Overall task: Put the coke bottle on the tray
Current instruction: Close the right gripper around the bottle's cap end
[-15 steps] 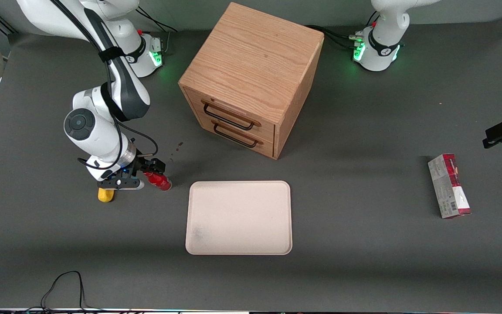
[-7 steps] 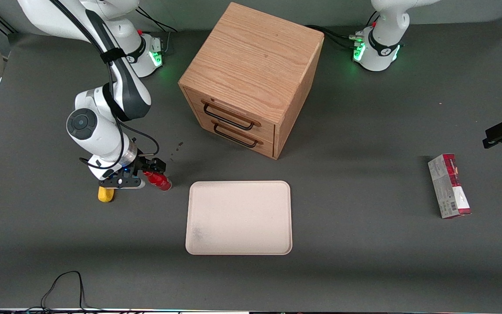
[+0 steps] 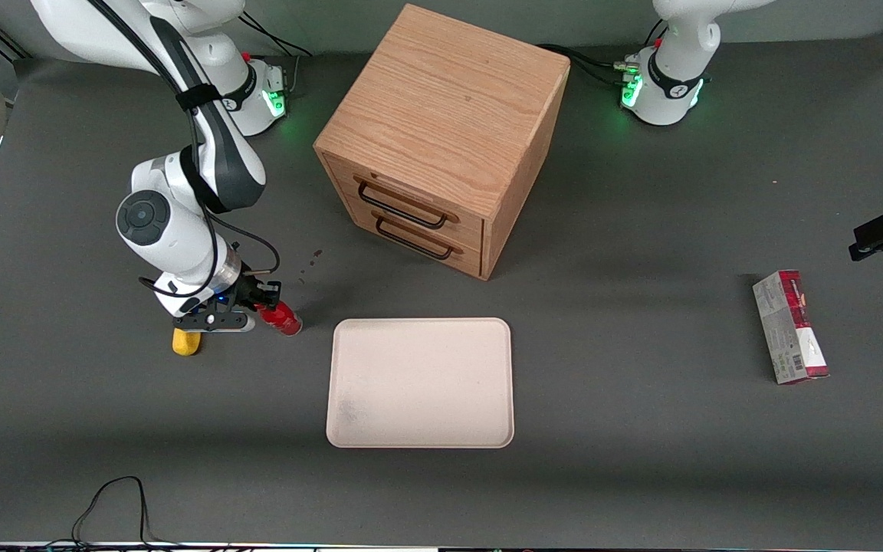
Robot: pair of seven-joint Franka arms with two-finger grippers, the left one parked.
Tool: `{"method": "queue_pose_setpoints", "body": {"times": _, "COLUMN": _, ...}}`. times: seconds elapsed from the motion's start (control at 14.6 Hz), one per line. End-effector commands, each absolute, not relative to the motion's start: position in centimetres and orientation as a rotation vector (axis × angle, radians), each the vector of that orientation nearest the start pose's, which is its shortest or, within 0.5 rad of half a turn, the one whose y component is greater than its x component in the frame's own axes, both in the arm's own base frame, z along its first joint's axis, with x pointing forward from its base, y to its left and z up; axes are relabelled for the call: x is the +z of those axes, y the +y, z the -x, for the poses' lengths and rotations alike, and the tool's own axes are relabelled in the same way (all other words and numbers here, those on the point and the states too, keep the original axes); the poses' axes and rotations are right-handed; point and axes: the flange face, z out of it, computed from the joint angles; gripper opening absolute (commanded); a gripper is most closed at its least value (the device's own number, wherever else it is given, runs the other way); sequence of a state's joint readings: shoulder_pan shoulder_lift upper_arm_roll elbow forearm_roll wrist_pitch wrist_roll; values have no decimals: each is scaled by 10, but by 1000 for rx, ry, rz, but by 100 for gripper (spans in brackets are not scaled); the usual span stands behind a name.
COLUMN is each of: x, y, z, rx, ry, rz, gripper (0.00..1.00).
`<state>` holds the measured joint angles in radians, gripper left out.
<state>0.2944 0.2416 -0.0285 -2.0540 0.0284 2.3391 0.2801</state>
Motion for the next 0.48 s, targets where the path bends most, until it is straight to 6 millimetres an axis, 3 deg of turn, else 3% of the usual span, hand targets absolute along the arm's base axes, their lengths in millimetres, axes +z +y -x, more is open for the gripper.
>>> {"method": "queue_pose_setpoints", "body": {"times": 0.0, "x": 337, "y": 161, "z": -572, "rx": -71, "ry": 54, "rz": 3109, "gripper": 0}}
{"method": "queue_pose_setpoints", "body": {"times": 0.14, "x": 356, "y": 161, "z": -579, "rx": -40, "ry": 51, "rz": 3117, "gripper": 0}}
{"method": "queue_pose_setpoints", "body": {"times": 0.41, "x": 425, "y": 162, "z": -594, "rx": 85, "ry": 49, "rz": 3139, "gripper": 0}}
